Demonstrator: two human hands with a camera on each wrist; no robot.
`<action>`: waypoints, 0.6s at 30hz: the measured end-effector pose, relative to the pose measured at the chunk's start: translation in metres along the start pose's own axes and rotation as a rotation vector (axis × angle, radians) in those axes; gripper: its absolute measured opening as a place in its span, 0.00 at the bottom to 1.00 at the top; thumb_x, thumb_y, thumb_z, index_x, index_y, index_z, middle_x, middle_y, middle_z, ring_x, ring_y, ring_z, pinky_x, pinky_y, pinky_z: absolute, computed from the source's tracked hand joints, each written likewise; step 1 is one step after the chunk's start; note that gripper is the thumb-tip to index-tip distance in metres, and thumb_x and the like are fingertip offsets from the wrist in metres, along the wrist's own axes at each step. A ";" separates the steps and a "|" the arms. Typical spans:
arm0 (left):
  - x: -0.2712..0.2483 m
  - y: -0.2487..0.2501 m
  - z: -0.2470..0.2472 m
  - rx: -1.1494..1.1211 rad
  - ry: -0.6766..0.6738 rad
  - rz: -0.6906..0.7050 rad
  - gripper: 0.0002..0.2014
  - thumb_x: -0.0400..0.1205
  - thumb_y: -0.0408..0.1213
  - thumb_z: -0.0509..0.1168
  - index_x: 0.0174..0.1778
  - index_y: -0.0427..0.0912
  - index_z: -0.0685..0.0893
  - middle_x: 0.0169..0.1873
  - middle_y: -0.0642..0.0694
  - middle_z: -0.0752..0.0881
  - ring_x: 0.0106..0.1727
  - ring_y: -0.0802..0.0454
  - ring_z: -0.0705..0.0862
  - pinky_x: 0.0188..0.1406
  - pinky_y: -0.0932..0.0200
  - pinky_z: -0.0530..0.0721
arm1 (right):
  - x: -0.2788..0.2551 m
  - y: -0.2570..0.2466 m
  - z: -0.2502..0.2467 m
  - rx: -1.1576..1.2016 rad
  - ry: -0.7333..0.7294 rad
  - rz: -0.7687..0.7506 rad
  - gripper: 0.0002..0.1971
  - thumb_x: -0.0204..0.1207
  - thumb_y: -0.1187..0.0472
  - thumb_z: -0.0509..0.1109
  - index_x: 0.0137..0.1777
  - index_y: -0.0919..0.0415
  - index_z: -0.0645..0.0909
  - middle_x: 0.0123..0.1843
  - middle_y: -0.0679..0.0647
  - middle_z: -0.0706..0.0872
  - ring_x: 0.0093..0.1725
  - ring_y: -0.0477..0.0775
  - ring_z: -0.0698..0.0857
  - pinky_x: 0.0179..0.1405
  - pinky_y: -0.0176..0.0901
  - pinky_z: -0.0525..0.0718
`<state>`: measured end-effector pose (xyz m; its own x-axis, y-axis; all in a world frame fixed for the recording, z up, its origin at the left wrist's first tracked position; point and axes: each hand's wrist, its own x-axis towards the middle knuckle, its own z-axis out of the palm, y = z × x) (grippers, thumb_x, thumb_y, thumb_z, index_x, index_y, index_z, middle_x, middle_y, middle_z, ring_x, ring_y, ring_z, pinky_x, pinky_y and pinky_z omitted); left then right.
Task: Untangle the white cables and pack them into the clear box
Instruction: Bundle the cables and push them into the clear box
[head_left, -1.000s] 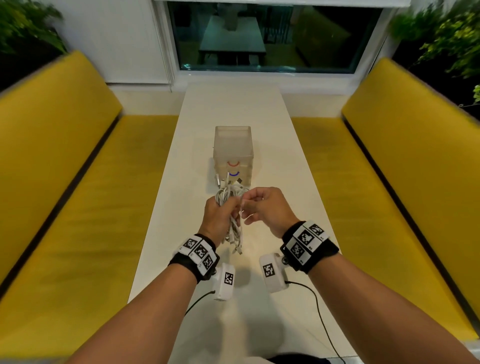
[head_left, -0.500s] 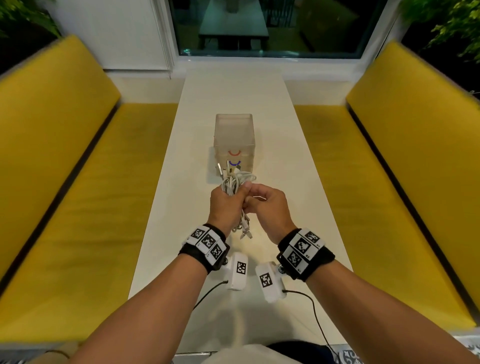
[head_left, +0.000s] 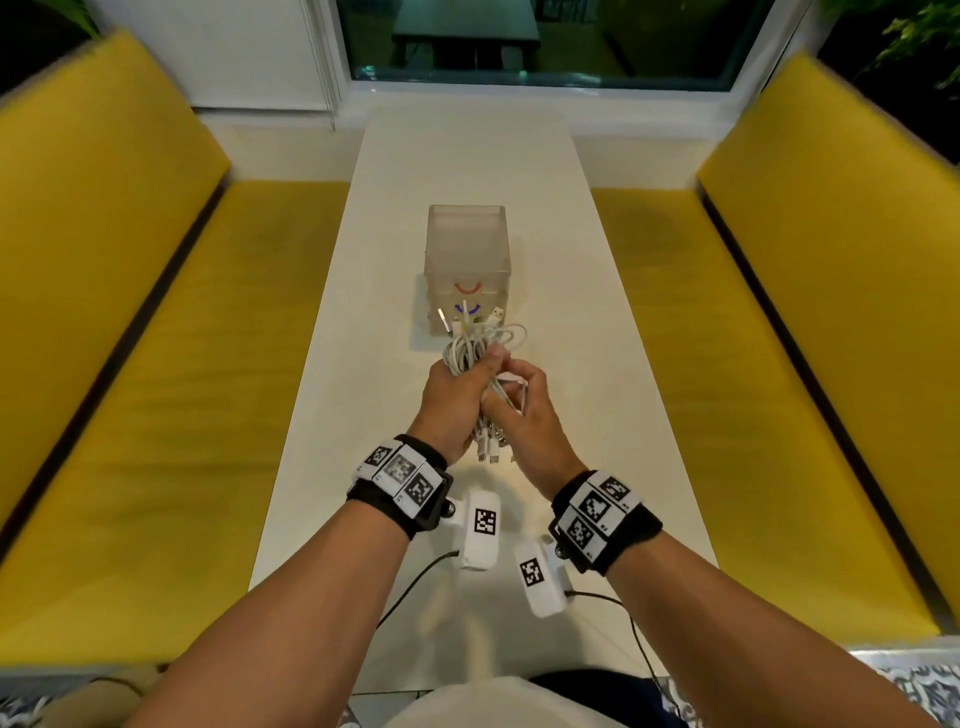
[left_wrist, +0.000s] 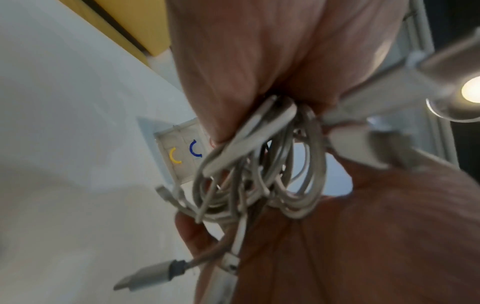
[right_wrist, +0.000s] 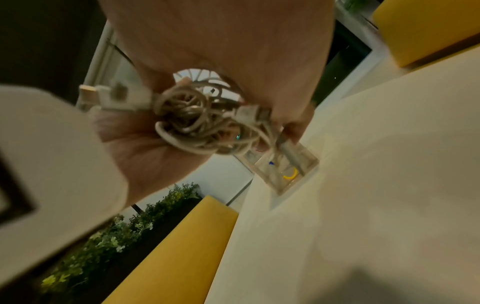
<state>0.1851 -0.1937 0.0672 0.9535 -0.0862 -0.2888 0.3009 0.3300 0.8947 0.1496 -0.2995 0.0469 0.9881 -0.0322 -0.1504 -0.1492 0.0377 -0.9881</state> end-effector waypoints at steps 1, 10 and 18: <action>0.001 -0.002 -0.001 0.005 0.008 -0.010 0.16 0.83 0.41 0.72 0.58 0.32 0.87 0.45 0.35 0.91 0.46 0.36 0.91 0.53 0.38 0.90 | 0.002 0.002 -0.002 -0.006 -0.060 0.047 0.24 0.84 0.59 0.69 0.77 0.55 0.66 0.65 0.60 0.84 0.63 0.58 0.87 0.55 0.43 0.89; -0.003 -0.018 -0.009 0.078 -0.046 -0.090 0.08 0.85 0.40 0.70 0.52 0.38 0.89 0.52 0.36 0.93 0.55 0.40 0.91 0.57 0.47 0.89 | 0.016 -0.010 -0.010 -0.446 -0.456 0.098 0.15 0.66 0.63 0.69 0.52 0.68 0.85 0.41 0.64 0.89 0.39 0.56 0.87 0.42 0.53 0.86; 0.004 -0.005 -0.015 -0.115 -0.050 -0.221 0.09 0.84 0.36 0.71 0.39 0.38 0.87 0.37 0.38 0.90 0.46 0.42 0.90 0.42 0.47 0.90 | 0.012 -0.004 -0.004 -0.430 -0.458 -0.012 0.03 0.70 0.61 0.64 0.41 0.56 0.78 0.31 0.55 0.82 0.25 0.48 0.80 0.26 0.42 0.80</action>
<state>0.1875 -0.1819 0.0565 0.8651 -0.2137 -0.4537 0.5012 0.4024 0.7661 0.1621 -0.3036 0.0485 0.8913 0.4050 -0.2039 -0.0450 -0.3684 -0.9286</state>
